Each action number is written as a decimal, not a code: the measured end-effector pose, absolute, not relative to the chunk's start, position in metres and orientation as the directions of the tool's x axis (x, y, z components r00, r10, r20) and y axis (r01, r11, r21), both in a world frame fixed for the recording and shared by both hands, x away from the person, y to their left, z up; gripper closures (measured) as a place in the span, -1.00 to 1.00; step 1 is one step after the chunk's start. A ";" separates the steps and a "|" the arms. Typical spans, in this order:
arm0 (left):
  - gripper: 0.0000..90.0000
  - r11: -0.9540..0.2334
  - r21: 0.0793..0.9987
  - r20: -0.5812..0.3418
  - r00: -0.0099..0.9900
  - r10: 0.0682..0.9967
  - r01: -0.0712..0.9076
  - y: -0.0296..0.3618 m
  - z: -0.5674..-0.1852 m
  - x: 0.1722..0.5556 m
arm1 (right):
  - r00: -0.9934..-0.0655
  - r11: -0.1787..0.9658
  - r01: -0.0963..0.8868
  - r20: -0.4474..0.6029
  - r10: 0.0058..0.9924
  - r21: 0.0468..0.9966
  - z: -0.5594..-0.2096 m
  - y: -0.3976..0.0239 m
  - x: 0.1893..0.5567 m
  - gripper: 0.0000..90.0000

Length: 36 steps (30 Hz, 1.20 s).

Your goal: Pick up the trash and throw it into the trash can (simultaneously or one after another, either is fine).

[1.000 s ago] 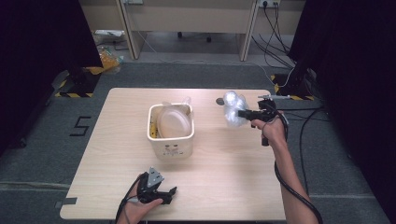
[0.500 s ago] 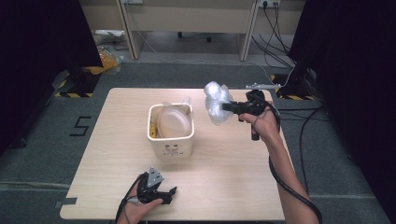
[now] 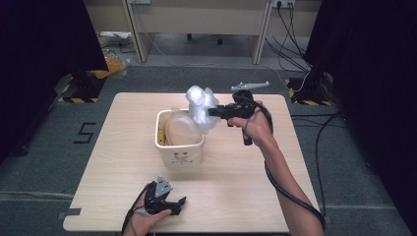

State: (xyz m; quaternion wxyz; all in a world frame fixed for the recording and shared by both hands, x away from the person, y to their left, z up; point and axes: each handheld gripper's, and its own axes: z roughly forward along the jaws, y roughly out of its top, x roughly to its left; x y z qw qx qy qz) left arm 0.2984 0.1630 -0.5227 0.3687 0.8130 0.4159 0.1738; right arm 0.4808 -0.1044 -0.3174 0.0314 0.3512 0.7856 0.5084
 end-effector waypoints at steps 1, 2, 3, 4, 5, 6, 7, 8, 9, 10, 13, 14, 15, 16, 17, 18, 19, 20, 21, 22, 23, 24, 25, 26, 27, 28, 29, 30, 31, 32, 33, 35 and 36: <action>-0.69 -0.383 0.744 -0.024 0.594 0.804 0.548 0.163 -0.523 0.298 | -0.755 0.240 0.520 0.309 0.579 0.820 -0.317 -0.101 0.481 0.61; -0.69 -0.382 0.744 -0.024 0.594 0.804 0.548 0.163 -0.523 0.298 | -0.764 0.255 0.521 0.312 0.565 0.815 -0.318 -0.090 0.480 0.61; -0.69 -0.383 0.744 -0.023 0.594 0.804 0.547 0.163 -0.523 0.298 | -0.771 0.262 0.518 0.311 0.556 0.814 -0.318 -0.084 0.480 0.61; -0.69 -0.383 0.744 -0.023 0.594 0.804 0.547 0.163 -0.523 0.298 | -0.776 0.268 0.514 0.309 0.549 0.815 -0.318 -0.080 0.480 0.61; -0.69 -0.385 0.744 -0.021 0.594 0.804 0.547 0.163 -0.523 0.299 | -0.783 0.277 0.513 0.310 0.539 0.812 -0.318 -0.073 0.480 0.61; -0.69 -0.385 0.744 -0.021 0.594 0.804 0.547 0.163 -0.523 0.299 | -0.785 0.283 0.515 0.314 0.533 0.809 -0.319 -0.067 0.480 0.61; -0.69 -0.385 0.743 -0.021 0.594 0.804 0.547 0.163 -0.523 0.299 | -0.789 0.293 0.514 0.311 0.529 0.806 -0.320 -0.062 0.480 0.61; -0.69 -0.387 0.741 -0.022 0.596 0.803 0.549 0.163 -0.522 0.299 | -0.794 0.302 0.515 0.313 0.521 0.802 -0.321 -0.057 0.480 0.61; -0.69 -0.385 0.743 -0.022 0.595 0.803 0.548 0.163 -0.522 0.298 | -0.794 0.302 0.515 0.313 0.521 0.802 -0.321 -0.057 0.480 0.61; -0.69 -0.384 0.743 -0.023 0.594 0.804 0.548 0.163 -0.523 0.298 | -0.798 0.311 0.516 0.316 0.513 0.798 -0.322 -0.051 0.481 0.61; -0.69 -0.383 0.744 -0.022 0.594 0.804 0.547 0.163 -0.523 0.298 | -0.804 0.334 0.522 0.322 0.501 0.785 -0.328 -0.038 0.482 0.61; -0.69 -0.384 0.743 -0.023 0.595 0.804 0.548 0.163 -0.523 0.298 | -0.806 0.346 0.525 0.324 0.495 0.777 -0.331 -0.033 0.483 0.61; -0.69 -0.382 0.744 -0.024 0.594 0.804 0.547 0.163 -0.523 0.298 | -0.807 0.356 0.530 0.328 0.491 0.770 -0.334 -0.029 0.483 0.61; -0.69 -0.383 0.744 -0.024 0.594 0.804 0.547 0.163 -0.523 0.298 | -0.810 0.371 0.531 0.328 0.487 0.762 -0.337 -0.024 0.484 0.61; -0.69 -0.383 0.744 -0.023 0.594 0.804 0.547 0.163 -0.523 0.298 | -0.809 0.378 0.535 0.329 0.486 0.756 -0.339 -0.022 0.484 0.61; -0.69 -0.383 0.744 -0.023 0.594 0.804 0.547 0.163 -0.523 0.298 | -0.810 0.391 0.538 0.330 0.486 0.747 -0.343 -0.018 0.485 0.61; -0.69 -0.383 0.745 -0.023 0.594 0.804 0.547 0.163 -0.523 0.298 | -0.809 0.405 0.542 0.327 0.487 0.736 -0.346 -0.015 0.486 0.61; -0.69 -0.383 0.745 -0.023 0.594 0.804 0.547 0.163 -0.523 0.298 | -0.811 0.425 0.544 0.323 0.488 0.723 -0.350 -0.012 0.487 0.61; -0.69 -0.383 0.745 -0.023 0.595 0.804 0.547 0.163 -0.523 0.298 | -0.812 0.436 0.545 0.322 0.486 0.717 -0.353 -0.010 0.487 0.61; -0.69 -0.382 0.746 -0.023 0.594 0.804 0.546 0.163 -0.523 0.298 | -0.809 0.446 0.552 0.323 0.490 0.705 -0.356 -0.008 0.488 0.61; -0.69 -0.382 0.745 -0.024 0.594 0.804 0.547 0.163 -0.523 0.298 | -0.803 0.454 0.564 0.330 0.496 0.690 -0.363 -0.005 0.490 0.62; -0.69 -0.381 0.745 -0.024 0.594 0.804 0.547 0.163 -0.523 0.298 | -0.803 0.454 0.564 0.330 0.496 0.690 -0.363 -0.005 0.490 0.62; -0.69 -0.381 0.746 -0.025 0.594 0.804 0.547 0.163 -0.523 0.297 | -0.800 0.456 0.570 0.336 0.497 0.683 -0.365 -0.005 0.492 0.62; -0.69 -0.381 0.746 -0.024 0.594 0.804 0.547 0.163 -0.523 0.297 | -0.795 0.459 0.579 0.339 0.504 0.674 -0.367 -0.004 0.494 0.62; -0.69 -0.382 0.745 -0.024 0.594 0.804 0.547 0.163 -0.523 0.297 | -0.789 0.468 0.585 0.334 0.515 0.662 -0.370 -0.004 0.497 0.62; -0.69 -0.385 0.744 -0.022 0.596 0.803 0.546 0.163 -0.523 0.297 | -0.789 0.468 0.585 0.334 0.515 0.662 -0.370 -0.004 0.497 0.62; -0.69 -0.385 0.744 -0.022 0.596 0.803 0.547 0.163 -0.523 0.297 | -0.786 0.484 0.592 0.328 0.524 0.645 -0.375 -0.004 0.499 0.63; -0.69 -0.386 0.743 -0.022 0.596 0.802 0.546 0.163 -0.523 0.297 | -0.786 0.484 0.592 0.328 0.524 0.645 -0.375 -0.004 0.499 0.63; -0.69 -0.386 0.744 -0.022 0.596 0.802 0.546 0.163 -0.523 0.297 | -0.786 0.500 0.594 0.323 0.527 0.630 -0.379 -0.002 0.500 0.64; -0.69 -0.386 0.744 -0.022 0.596 0.802 0.546 0.163 -0.523 0.297 | -0.785 0.507 0.596 0.322 0.529 0.623 -0.382 -0.001 0.500 0.64; -0.69 -0.387 0.744 -0.021 0.597 0.802 0.545 0.163 -0.523 0.297 | -0.785 0.507 0.596 0.322 0.529 0.623 -0.382 -0.001 0.500 0.64; -0.69 -0.385 0.744 -0.022 0.596 0.803 0.546 0.163 -0.523 0.297 | -0.790 0.525 0.594 0.318 0.525 0.609 -0.386 0.002 0.500 0.65; -0.69 -0.385 0.744 -0.023 0.596 0.803 0.547 0.163 -0.523 0.297 | -0.798 0.556 0.583 0.288 0.529 0.593 -0.387 0.007 0.499 0.66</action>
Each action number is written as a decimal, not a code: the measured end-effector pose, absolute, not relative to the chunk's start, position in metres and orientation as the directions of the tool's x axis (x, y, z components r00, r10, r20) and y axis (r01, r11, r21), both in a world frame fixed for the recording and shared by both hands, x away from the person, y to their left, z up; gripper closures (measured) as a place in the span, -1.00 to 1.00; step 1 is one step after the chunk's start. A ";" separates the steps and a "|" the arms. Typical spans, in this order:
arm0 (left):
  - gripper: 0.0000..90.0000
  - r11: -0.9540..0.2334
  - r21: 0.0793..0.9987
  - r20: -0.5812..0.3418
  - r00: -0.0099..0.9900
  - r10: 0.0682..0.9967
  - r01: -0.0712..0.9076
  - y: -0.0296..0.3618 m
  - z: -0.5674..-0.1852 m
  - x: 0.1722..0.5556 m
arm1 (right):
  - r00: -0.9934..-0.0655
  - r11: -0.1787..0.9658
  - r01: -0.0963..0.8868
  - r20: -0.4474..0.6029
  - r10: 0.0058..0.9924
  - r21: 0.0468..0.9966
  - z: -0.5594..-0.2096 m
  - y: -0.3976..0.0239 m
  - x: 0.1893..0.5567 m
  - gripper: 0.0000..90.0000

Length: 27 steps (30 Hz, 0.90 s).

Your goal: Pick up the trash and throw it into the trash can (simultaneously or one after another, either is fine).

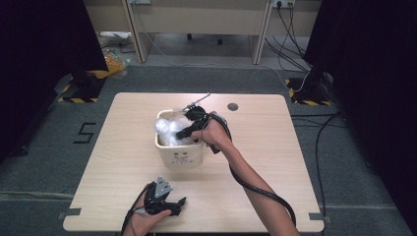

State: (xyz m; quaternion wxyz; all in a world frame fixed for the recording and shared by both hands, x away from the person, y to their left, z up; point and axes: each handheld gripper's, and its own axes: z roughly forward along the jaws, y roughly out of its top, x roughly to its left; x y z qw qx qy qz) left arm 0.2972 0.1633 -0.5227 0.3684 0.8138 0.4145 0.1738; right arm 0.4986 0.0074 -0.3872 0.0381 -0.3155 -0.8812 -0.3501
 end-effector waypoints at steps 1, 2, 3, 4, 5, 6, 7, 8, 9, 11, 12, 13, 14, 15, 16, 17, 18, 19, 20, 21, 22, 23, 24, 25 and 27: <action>-0.69 -0.394 0.740 -0.017 0.600 0.800 0.545 0.164 -0.522 0.297 | -0.798 0.556 0.583 0.288 0.529 0.593 -0.387 0.007 0.499 0.66; -0.69 -0.394 0.740 -0.017 0.600 0.800 0.546 0.164 -0.522 0.297 | -0.802 0.571 0.577 0.273 0.531 0.584 -0.388 0.010 0.498 0.66; -0.69 -0.393 0.740 -0.018 0.600 0.800 0.545 0.164 -0.522 0.297 | -0.808 0.588 0.569 0.256 0.531 0.575 -0.389 0.012 0.497 0.66; -0.69 -0.393 0.740 -0.017 0.600 0.800 0.545 0.164 -0.522 0.297 | -0.812 0.604 0.564 0.242 0.532 0.564 -0.389 0.015 0.497 0.67; -0.69 -0.393 0.740 -0.017 0.600 0.800 0.545 0.164 -0.522 0.297 | -0.807 0.608 0.572 0.242 0.539 0.550 -0.390 0.016 0.496 0.67; -0.69 -0.393 0.740 -0.017 0.600 0.800 0.545 0.164 -0.522 0.297 | -0.817 0.623 0.556 0.226 0.530 0.551 -0.391 0.018 0.497 0.67; -0.69 -0.393 0.740 -0.017 0.600 0.800 0.545 0.164 -0.522 0.297 | -0.817 0.629 0.557 0.224 0.531 0.543 -0.391 0.019 0.497 0.67; -0.69 -0.390 0.742 -0.019 0.598 0.801 0.545 0.164 -0.523 0.297 | -0.816 0.634 0.562 0.227 0.532 0.531 -0.391 0.020 0.498 0.67; -0.69 -0.390 0.742 -0.018 0.599 0.801 0.545 0.164 -0.523 0.297 | -0.816 0.634 0.562 0.227 0.532 0.531 -0.391 0.020 0.498 0.67; -0.69 -0.390 0.742 -0.018 0.599 0.801 0.545 0.164 -0.523 0.297 | -0.816 0.642 0.564 0.229 0.531 0.520 -0.391 0.021 0.500 0.68; -0.69 -0.389 0.743 -0.019 0.599 0.801 0.545 0.164 -0.523 0.297 | -0.816 0.646 0.565 0.232 0.530 0.513 -0.391 0.022 0.501 0.68; -0.69 -0.388 0.743 -0.020 0.598 0.801 0.546 0.164 -0.523 0.297 | -0.816 0.648 0.566 0.234 0.529 0.509 -0.392 0.022 0.501 0.68; -0.69 -0.389 0.742 -0.020 0.598 0.801 0.545 0.164 -0.523 0.297 | -0.815 0.650 0.568 0.237 0.528 0.505 -0.392 0.023 0.502 0.68; -0.69 -0.389 0.743 -0.019 0.599 0.801 0.545 0.164 -0.523 0.297 | -0.816 0.651 0.568 0.237 0.527 0.504 -0.392 0.023 0.503 0.68; -0.69 -0.390 0.743 -0.019 0.599 0.801 0.545 0.164 -0.523 0.297 | -0.815 0.649 0.570 0.244 0.526 0.504 -0.393 0.023 0.503 0.67; -0.69 -0.390 0.743 -0.019 0.599 0.801 0.545 0.164 -0.523 0.297 | -0.809 0.643 0.578 0.252 0.530 0.503 -0.393 0.022 0.503 0.66; -0.69 -0.389 0.743 -0.019 0.599 0.801 0.545 0.164 -0.523 0.297 | -0.808 0.637 0.581 0.259 0.530 0.508 -0.394 0.021 0.504 0.65; -0.69 -0.389 0.743 -0.020 0.599 0.801 0.545 0.164 -0.523 0.297 | -0.811 0.635 0.576 0.258 0.526 0.515 -0.394 0.020 0.504 0.61; -0.69 -0.389 0.742 -0.020 0.599 0.801 0.545 0.164 -0.523 0.297 | -0.807 0.629 0.580 0.260 0.530 0.518 -0.393 0.020 0.503 0.53; -0.69 -0.390 0.742 -0.020 0.599 0.801 0.545 0.164 -0.523 0.297 | -0.814 0.622 0.566 0.250 0.524 0.541 -0.390 0.019 0.502 0.33; -0.69 -0.390 0.742 -0.019 0.599 0.801 0.545 0.164 -0.523 0.297 | -0.814 0.622 0.566 0.250 0.524 0.541 -0.390 0.019 0.502 0.33; -0.69 -0.391 0.742 -0.018 0.599 0.800 0.544 0.164 -0.523 0.297 | -0.818 0.615 0.558 0.248 0.518 0.557 -0.388 0.017 0.501 0.28; -0.69 -0.394 0.742 -0.015 0.600 0.799 0.543 0.164 -0.523 0.297 | -0.818 0.580 0.552 0.256 0.515 0.599 -0.379 0.011 0.499 0.17; -0.69 -0.392 0.742 -0.017 0.600 0.800 0.544 0.164 -0.523 0.297 | -0.818 0.580 0.552 0.256 0.515 0.599 -0.379 0.011 0.499 0.17; -0.69 -0.385 0.745 -0.022 0.596 0.803 0.545 0.163 -0.523 0.297 | -0.820 0.538 0.542 0.266 0.506 0.646 -0.365 -0.004 0.491 0.09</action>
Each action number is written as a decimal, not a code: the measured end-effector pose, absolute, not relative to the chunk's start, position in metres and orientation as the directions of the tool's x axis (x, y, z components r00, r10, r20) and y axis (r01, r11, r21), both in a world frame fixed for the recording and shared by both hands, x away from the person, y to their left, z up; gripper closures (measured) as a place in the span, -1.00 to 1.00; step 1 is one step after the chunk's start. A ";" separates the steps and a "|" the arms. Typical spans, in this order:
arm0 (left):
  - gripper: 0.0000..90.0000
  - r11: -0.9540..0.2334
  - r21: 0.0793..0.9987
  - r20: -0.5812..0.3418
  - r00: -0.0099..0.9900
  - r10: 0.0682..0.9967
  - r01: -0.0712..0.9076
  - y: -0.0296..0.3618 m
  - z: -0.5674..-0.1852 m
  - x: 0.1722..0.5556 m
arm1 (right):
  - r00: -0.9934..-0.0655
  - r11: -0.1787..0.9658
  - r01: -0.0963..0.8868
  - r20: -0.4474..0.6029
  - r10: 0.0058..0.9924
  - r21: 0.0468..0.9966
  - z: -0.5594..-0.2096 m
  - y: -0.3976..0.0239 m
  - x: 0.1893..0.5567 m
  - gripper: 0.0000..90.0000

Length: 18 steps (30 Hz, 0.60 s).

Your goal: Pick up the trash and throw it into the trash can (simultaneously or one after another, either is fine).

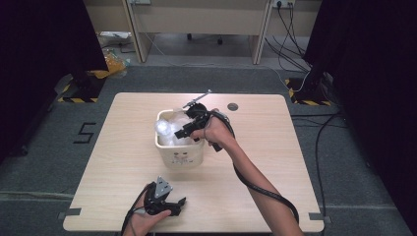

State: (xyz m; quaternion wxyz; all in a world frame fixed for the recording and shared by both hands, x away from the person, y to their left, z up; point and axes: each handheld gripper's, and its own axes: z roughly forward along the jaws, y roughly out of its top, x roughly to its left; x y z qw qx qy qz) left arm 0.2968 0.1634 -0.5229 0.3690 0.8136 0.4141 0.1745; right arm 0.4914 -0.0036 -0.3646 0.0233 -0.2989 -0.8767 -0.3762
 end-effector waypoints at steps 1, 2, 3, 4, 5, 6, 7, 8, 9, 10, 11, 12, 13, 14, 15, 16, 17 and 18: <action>-0.69 -0.385 0.745 -0.021 0.596 0.803 0.544 0.163 -0.523 0.297 | -0.820 0.538 0.542 0.266 0.506 0.646 -0.365 -0.004 0.491 0.09; -0.69 -0.385 0.746 -0.021 0.596 0.803 0.544 0.163 -0.523 0.297 | -0.818 0.527 0.543 0.270 0.508 0.654 -0.361 -0.008 0.490 0.08; -0.69 -0.381 0.747 -0.023 0.594 0.804 0.544 0.163 -0.523 0.297 | -0.816 0.509 0.542 0.272 0.510 0.669 -0.357 -0.013 0.489 0.05; -0.69 -0.381 0.748 -0.023 0.594 0.804 0.544 0.163 -0.523 0.297 | -0.808 0.466 0.537 0.270 0.524 0.703 -0.351 -0.025 0.488 0.03; -0.69 -0.381 0.748 -0.023 0.594 0.804 0.544 0.163 -0.523 0.297 | -0.808 0.466 0.537 0.270 0.524 0.703 -0.351 -0.025 0.488 0.03; -0.69 -0.381 0.748 -0.023 0.594 0.804 0.544 0.163 -0.523 0.297 | -0.804 0.448 0.534 0.268 0.530 0.716 -0.349 -0.031 0.487 0.03; -0.69 -0.380 0.747 -0.024 0.594 0.804 0.545 0.163 -0.523 0.297 | -0.798 0.429 0.536 0.270 0.539 0.727 -0.348 -0.041 0.486 0.03; -0.69 -0.380 0.747 -0.024 0.594 0.804 0.545 0.163 -0.523 0.297 | -0.798 0.429 0.536 0.270 0.539 0.727 -0.348 -0.041 0.486 0.03; -0.69 -0.380 0.748 -0.023 0.594 0.804 0.545 0.163 -0.523 0.297 | -0.795 0.424 0.537 0.270 0.543 0.729 -0.349 -0.045 0.486 0.03; -0.69 -0.380 0.748 -0.023 0.594 0.804 0.544 0.163 -0.523 0.297 | -0.792 0.417 0.539 0.272 0.546 0.732 -0.350 -0.050 0.486 0.03; -0.69 -0.385 0.745 -0.021 0.596 0.803 0.544 0.163 -0.523 0.297 | -0.789 0.409 0.543 0.279 0.548 0.733 -0.350 -0.054 0.486 0.03; -0.69 -0.384 0.745 -0.022 0.596 0.803 0.545 0.163 -0.523 0.297 | -0.784 0.399 0.547 0.284 0.552 0.735 -0.351 -0.059 0.485 0.03; -0.69 -0.384 0.745 -0.022 0.596 0.803 0.545 0.163 -0.523 0.297 | -0.781 0.392 0.548 0.286 0.555 0.739 -0.351 -0.063 0.485 0.03; -0.69 -0.384 0.745 -0.022 0.596 0.803 0.545 0.163 -0.523 0.297 | -0.776 0.374 0.552 0.295 0.558 0.745 -0.351 -0.071 0.484 0.03; -0.69 -0.384 0.745 -0.022 0.596 0.803 0.545 0.163 -0.523 0.297 | -0.776 0.374 0.552 0.295 0.558 0.745 -0.351 -0.071 0.484 0.03; -0.69 -0.380 0.747 -0.024 0.594 0.804 0.545 0.163 -0.523 0.297 | -0.774 0.368 0.553 0.296 0.560 0.748 -0.351 -0.074 0.483 0.03; -0.69 -0.379 0.748 -0.025 0.593 0.804 0.545 0.163 -0.523 0.297 | -0.771 0.360 0.553 0.298 0.563 0.752 -0.351 -0.077 0.483 0.02; -0.69 -0.379 0.748 -0.025 0.593 0.805 0.545 0.163 -0.523 0.297 | -0.770 0.355 0.551 0.296 0.566 0.755 -0.351 -0.081 0.482 0.02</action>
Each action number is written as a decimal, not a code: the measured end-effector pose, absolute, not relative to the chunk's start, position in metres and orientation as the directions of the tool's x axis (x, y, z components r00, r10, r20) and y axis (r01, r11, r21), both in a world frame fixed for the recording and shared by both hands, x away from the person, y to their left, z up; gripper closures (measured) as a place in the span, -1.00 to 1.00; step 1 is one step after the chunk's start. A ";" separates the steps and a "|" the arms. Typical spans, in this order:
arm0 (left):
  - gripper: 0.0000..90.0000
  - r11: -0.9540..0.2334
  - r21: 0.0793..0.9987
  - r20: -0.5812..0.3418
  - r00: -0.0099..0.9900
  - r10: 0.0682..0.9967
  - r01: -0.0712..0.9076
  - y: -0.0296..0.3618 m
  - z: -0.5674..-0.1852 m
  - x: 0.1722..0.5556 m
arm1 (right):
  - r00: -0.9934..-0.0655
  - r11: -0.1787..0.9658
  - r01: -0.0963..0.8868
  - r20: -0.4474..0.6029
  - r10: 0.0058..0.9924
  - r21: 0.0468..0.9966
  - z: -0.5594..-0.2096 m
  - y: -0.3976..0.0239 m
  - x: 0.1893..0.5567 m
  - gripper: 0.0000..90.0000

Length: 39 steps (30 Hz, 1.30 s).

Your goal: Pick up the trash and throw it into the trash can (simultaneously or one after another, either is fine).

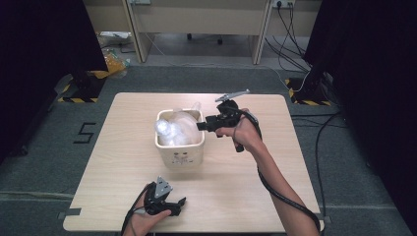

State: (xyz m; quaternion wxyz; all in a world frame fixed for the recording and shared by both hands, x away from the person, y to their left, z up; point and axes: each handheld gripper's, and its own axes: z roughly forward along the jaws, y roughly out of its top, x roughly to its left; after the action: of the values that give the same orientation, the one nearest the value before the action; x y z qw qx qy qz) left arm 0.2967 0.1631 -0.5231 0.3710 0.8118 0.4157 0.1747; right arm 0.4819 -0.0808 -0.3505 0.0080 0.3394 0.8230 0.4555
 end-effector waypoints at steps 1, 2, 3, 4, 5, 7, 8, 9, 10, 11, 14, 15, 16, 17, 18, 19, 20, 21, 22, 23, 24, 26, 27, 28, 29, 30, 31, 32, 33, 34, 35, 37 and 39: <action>-0.69 -0.379 0.748 -0.025 0.594 0.804 0.545 0.163 -0.523 0.297 | -0.767 0.347 0.550 0.295 0.569 0.760 -0.350 -0.085 0.481 0.01; -0.69 -0.384 0.745 -0.022 0.596 0.803 0.545 0.163 -0.523 0.297 | -0.766 0.341 0.548 0.295 0.571 0.763 -0.350 -0.087 0.481 0.01; -0.69 -0.384 0.745 -0.022 0.596 0.803 0.545 0.163 -0.523 0.297 | -0.763 0.334 0.550 0.297 0.573 0.766 -0.350 -0.091 0.480 0.01; -0.69 -0.384 0.745 -0.022 0.596 0.803 0.545 0.163 -0.523 0.297 | -0.760 0.322 0.550 0.301 0.576 0.771 -0.351 -0.096 0.479 0.01; -0.69 -0.384 0.746 -0.022 0.596 0.803 0.545 0.163 -0.523 0.297 | -0.758 0.317 0.550 0.302 0.579 0.773 -0.351 -0.099 0.478 0.00; -0.69 -0.384 0.745 -0.022 0.596 0.803 0.545 0.163 -0.523 0.297 | -0.756 0.315 0.552 0.303 0.581 0.772 -0.351 -0.101 0.477 0.00; -0.69 -0.384 0.745 -0.023 0.596 0.803 0.545 0.163 -0.523 0.297 | -0.760 0.318 0.545 0.296 0.579 0.776 -0.352 -0.103 0.477 -0.02; -0.69 -0.384 0.746 -0.022 0.596 0.803 0.545 0.163 -0.523 0.297 | -0.762 0.319 0.540 0.291 0.579 0.779 -0.353 -0.104 0.476 -0.04; -0.69 -0.384 0.745 -0.022 0.596 0.803 0.545 0.163 -0.523 0.297 | -0.760 0.319 0.536 0.282 0.585 0.782 -0.354 -0.107 0.474 -0.09; -0.69 -0.384 0.746 -0.022 0.596 0.803 0.545 0.163 -0.523 0.297 | -0.760 0.319 0.536 0.282 0.585 0.782 -0.354 -0.107 0.474 -0.09; -0.69 -0.385 0.745 -0.020 0.596 0.803 0.544 0.163 -0.523 0.297 | -0.760 0.315 0.524 0.267 0.593 0.791 -0.356 -0.111 0.472 -0.16; -0.69 -0.385 0.746 -0.021 0.596 0.803 0.544 0.163 -0.523 0.297 | -0.759 0.311 0.522 0.266 0.595 0.794 -0.357 -0.112 0.471 -0.18; -0.69 -0.385 0.745 -0.021 0.596 0.803 0.544 0.163 -0.523 0.297 | -0.754 0.303 0.519 0.261 0.602 0.799 -0.357 -0.115 0.469 -0.21; -0.69 -0.385 0.745 -0.021 0.596 0.803 0.544 0.163 -0.523 0.297 | -0.754 0.303 0.519 0.261 0.602 0.799 -0.357 -0.115 0.469 -0.21; -0.69 -0.385 0.745 -0.021 0.596 0.803 0.544 0.163 -0.523 0.297 | -0.751 0.295 0.519 0.263 0.606 0.802 -0.358 -0.117 0.468 -0.23; -0.69 -0.385 0.745 -0.021 0.596 0.803 0.544 0.163 -0.523 0.297 | -0.751 0.295 0.519 0.263 0.606 0.802 -0.358 -0.117 0.468 -0.23; -0.69 -0.386 0.744 -0.021 0.597 0.802 0.545 0.163 -0.523 0.297 | -0.750 0.292 0.518 0.263 0.607 0.804 -0.358 -0.119 0.467 -0.24; -0.69 -0.387 0.743 -0.022 0.597 0.802 0.546 0.164 -0.523 0.297 | -0.747 0.291 0.521 0.264 0.610 0.802 -0.359 -0.120 0.466 -0.25; -0.69 -0.387 0.743 -0.021 0.597 0.802 0.546 0.164 -0.523 0.297 | -0.744 0.286 0.521 0.264 0.613 0.804 -0.361 -0.124 0.464 -0.25; -0.69 -0.386 0.743 -0.022 0.597 0.802 0.546 0.163 -0.523 0.297 | -0.743 0.285 0.523 0.265 0.615 0.803 -0.362 -0.126 0.463 -0.26; -0.69 -0.387 0.743 -0.021 0.597 0.802 0.546 0.163 -0.523 0.297 | -0.741 0.283 0.523 0.265 0.617 0.804 -0.363 -0.128 0.463 -0.26; -0.69 -0.382 0.746 -0.024 0.594 0.804 0.546 0.163 -0.523 0.297 | -0.738 0.278 0.525 0.268 0.620 0.804 -0.364 -0.130 0.462 -0.27; -0.69 -0.382 0.745 -0.023 0.595 0.804 0.546 0.163 -0.523 0.297 | -0.732 0.270 0.529 0.272 0.625 0.804 -0.365 -0.134 0.461 -0.27; -0.69 -0.384 0.744 -0.022 0.596 0.803 0.546 0.163 -0.523 0.297 | -0.732 0.270 0.529 0.272 0.625 0.804 -0.365 -0.134 0.461 -0.27; -0.69 -0.386 0.743 -0.022 0.597 0.802 0.546 0.163 -0.523 0.297 | -0.729 0.268 0.533 0.274 0.627 0.803 -0.366 -0.136 0.461 -0.28; -0.69 -0.386 0.743 -0.022 0.596 0.802 0.546 0.163 -0.523 0.297 | -0.727 0.263 0.534 0.277 0.628 0.804 -0.367 -0.137 0.460 -0.28; -0.69 -0.387 0.743 -0.021 0.597 0.802 0.546 0.163 -0.523 0.297 | -0.726 0.263 0.534 0.276 0.630 0.803 -0.367 -0.139 0.460 -0.28; -0.69 -0.387 0.743 -0.021 0.597 0.802 0.546 0.163 -0.523 0.297 | -0.725 0.261 0.535 0.277 0.631 0.804 -0.368 -0.141 0.459 -0.28; -0.69 -0.387 0.743 -0.021 0.596 0.802 0.546 0.163 -0.523 0.297 | -0.723 0.260 0.537 0.279 0.632 0.802 -0.369 -0.142 0.459 -0.28; -0.69 -0.387 0.743 -0.021 0.596 0.802 0.547 0.163 -0.523 0.297 | -0.721 0.255 0.539 0.284 0.633 0.803 -0.370 -0.144 0.458 -0.28; -0.69 -0.386 0.743 -0.021 0.596 0.802 0.547 0.163 -0.523 0.297 | -0.719 0.253 0.540 0.284 0.634 0.803 -0.371 -0.145 0.457 -0.28; -0.69 -0.386 0.743 -0.021 0.596 0.803 0.547 0.163 -0.523 0.297 | -0.716 0.245 0.539 0.285 0.637 0.806 -0.373 -0.148 0.455 -0.28; -0.69 -0.381 0.746 -0.023 0.593 0.805 0.546 0.163 -0.523 0.297 | -0.713 0.238 0.538 0.286 0.640 0.809 -0.374 -0.150 0.453 -0.28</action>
State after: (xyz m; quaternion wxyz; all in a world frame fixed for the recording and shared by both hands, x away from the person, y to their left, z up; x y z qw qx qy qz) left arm 0.2968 0.1631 -0.5230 0.3698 0.8122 0.4157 0.1753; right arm 0.4527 -0.1505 -0.3743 0.0523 0.3752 0.7849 0.4903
